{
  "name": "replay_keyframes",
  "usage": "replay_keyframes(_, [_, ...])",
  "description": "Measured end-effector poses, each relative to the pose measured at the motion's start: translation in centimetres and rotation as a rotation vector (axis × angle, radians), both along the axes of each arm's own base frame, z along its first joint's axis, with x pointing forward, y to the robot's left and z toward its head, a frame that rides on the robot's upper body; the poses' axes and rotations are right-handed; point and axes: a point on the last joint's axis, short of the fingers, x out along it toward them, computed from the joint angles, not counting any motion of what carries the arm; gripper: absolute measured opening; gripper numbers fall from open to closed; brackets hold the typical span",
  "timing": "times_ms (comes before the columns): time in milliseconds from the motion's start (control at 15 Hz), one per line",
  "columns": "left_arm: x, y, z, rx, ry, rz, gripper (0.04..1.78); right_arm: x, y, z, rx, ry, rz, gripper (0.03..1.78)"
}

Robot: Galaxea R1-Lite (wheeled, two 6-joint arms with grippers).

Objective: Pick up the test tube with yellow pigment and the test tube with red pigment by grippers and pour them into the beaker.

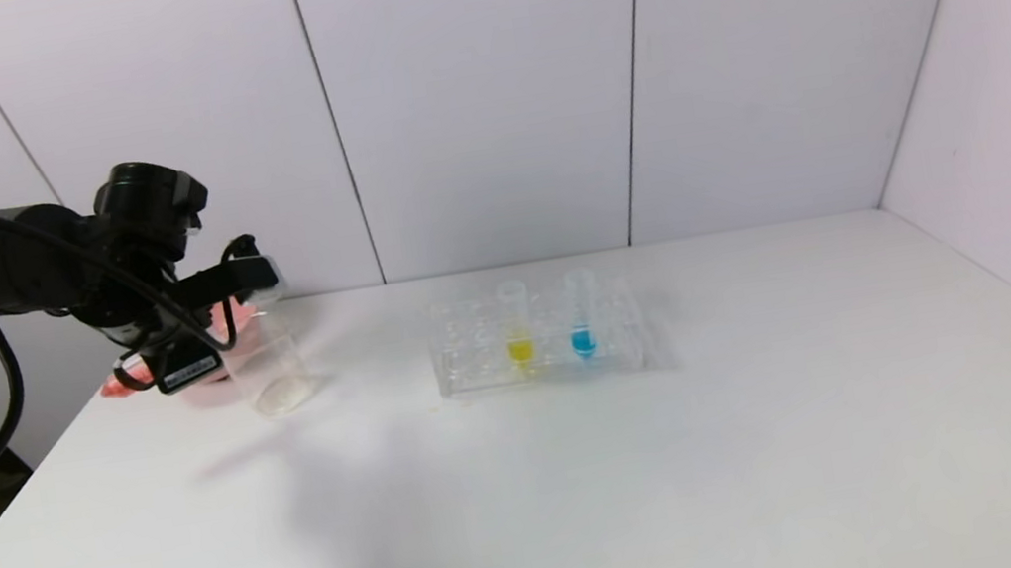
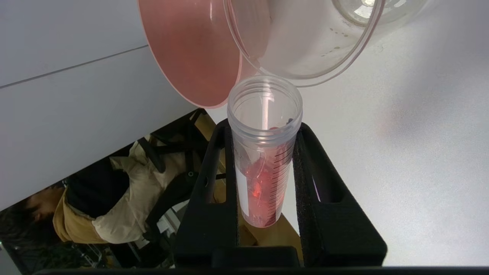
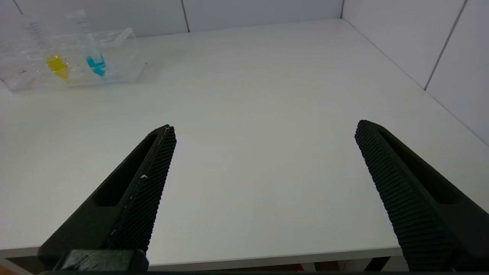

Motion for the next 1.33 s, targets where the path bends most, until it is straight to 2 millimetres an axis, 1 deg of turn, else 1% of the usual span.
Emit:
replay_keyframes(333, [0.0,-0.3,1.4,0.077,0.057,0.031,0.44,0.0,0.0,0.0,0.000,0.000,0.000,1.71])
replay_keyframes(533, [0.6,-0.9,2.0,0.101,0.064,0.032,0.44,0.0,0.0,0.0,0.000,0.000,0.000,1.71])
replay_keyframes(933, [2.0,-2.4,1.4,0.143,0.094,0.023,0.44,0.0,0.0,0.0,0.000,0.000,0.000,1.71])
replay_keyframes(1333, [2.0,-4.0,1.6,0.267,0.142,0.062,0.44,0.0,0.0,0.0,0.000,0.000,0.000,1.71])
